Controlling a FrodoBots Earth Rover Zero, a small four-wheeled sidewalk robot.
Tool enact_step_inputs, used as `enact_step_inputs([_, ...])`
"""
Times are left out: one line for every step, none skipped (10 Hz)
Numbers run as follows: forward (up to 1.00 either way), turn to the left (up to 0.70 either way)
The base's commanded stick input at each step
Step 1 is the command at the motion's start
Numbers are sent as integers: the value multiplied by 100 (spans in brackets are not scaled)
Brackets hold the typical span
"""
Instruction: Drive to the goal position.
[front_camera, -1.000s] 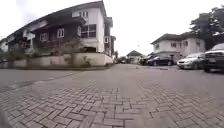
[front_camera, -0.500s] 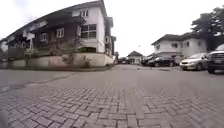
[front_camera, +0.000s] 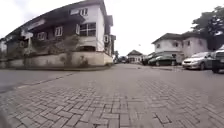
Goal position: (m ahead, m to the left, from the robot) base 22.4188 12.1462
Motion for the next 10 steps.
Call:
enact_step_inputs([70,0])
enact_step_inputs([70,0])
enact_step_inputs([70,0])
enact_step_inputs([70,0])
enact_step_inputs([70,0])
enact_step_inputs([70,0])
enact_step_inputs([70,0])
enact_step_inputs([70,0])
enact_step_inputs([70,0])
enact_step_inputs([70,0])
